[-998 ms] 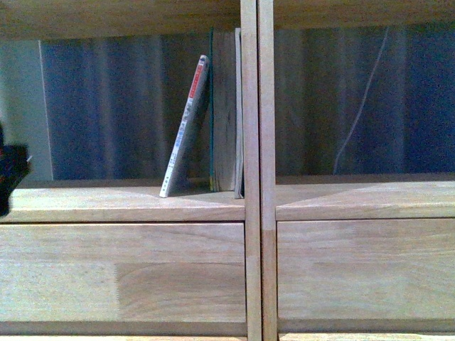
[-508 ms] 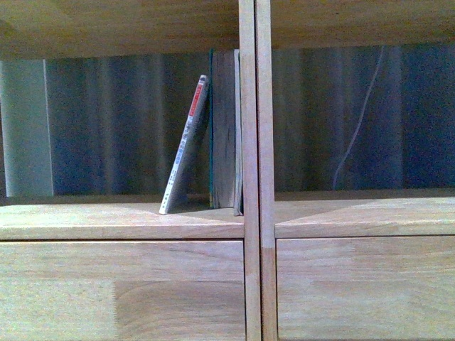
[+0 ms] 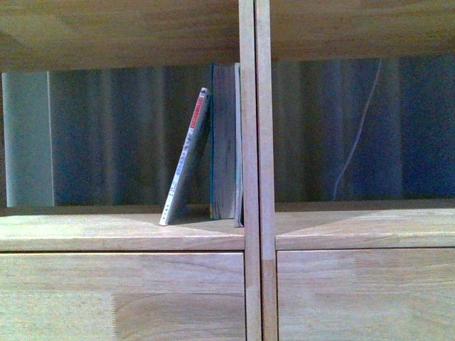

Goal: Organize books on shelf

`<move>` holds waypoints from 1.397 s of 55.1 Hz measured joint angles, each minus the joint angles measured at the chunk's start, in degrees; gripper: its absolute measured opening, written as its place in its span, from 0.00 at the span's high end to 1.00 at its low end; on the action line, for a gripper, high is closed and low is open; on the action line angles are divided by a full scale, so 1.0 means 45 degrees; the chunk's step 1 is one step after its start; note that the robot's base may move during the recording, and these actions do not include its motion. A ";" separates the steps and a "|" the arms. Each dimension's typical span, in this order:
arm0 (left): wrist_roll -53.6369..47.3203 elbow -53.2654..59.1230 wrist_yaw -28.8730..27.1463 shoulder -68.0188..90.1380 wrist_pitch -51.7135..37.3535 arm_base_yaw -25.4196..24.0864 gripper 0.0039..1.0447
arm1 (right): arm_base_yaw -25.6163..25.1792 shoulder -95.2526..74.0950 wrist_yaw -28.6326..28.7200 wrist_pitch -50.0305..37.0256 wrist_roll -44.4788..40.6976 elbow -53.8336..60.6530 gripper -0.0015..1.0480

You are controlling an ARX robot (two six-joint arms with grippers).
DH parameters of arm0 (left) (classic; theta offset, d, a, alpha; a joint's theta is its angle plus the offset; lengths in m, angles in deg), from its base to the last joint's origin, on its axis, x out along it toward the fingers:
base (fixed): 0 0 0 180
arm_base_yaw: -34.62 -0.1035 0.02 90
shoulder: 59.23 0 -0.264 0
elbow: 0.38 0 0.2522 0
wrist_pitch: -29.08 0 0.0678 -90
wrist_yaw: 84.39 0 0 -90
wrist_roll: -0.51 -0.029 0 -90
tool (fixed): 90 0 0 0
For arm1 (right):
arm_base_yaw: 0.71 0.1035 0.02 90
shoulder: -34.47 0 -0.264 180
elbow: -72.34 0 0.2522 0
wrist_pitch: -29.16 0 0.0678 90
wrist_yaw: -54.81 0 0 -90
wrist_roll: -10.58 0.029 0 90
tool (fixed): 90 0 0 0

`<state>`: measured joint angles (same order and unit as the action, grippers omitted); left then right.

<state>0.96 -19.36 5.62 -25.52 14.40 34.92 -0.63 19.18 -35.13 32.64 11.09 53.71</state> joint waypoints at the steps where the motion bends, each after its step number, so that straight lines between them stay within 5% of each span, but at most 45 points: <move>1: 0.0000 0.0024 0.0000 -0.0058 0.0039 0.0000 0.98 | 0.0000 0.0029 0.0005 0.0010 0.0000 0.0015 0.97; 15: 0.0000 0.0583 0.0000 -0.1933 0.1350 0.0000 0.98 | 0.0000 0.1015 0.0000 0.0515 -0.0029 0.0495 0.97; 20: 0.0000 0.1015 -0.0005 -0.2327 0.1253 0.0000 0.98 | 0.0000 0.2730 -0.0029 0.2220 -0.0034 0.0729 0.97; 52: -0.0029 0.1015 -0.0005 -0.5236 0.4061 -0.0010 0.98 | 0.0000 0.3303 -0.0010 0.2268 -0.0039 0.0899 0.97; 59: -0.0039 0.1010 -0.0005 -0.7067 0.6154 -0.0010 0.98 | 0.0000 0.3308 -0.0015 0.2268 -0.0039 0.0899 0.97; 71: -0.0039 0.1010 -0.0005 -0.7412 0.6285 -0.0010 0.98 | 0.0000 0.3313 -0.0010 0.2268 -0.0039 0.0899 0.97; 77: -0.0029 0.1010 -0.0010 -0.7412 0.6300 -0.0010 0.97 | 0.0000 0.3313 -0.0005 0.2268 -0.0058 0.0899 0.84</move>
<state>0.83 -14.81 5.58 -58.87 42.75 34.87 -0.63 34.09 -35.15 42.84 10.83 57.76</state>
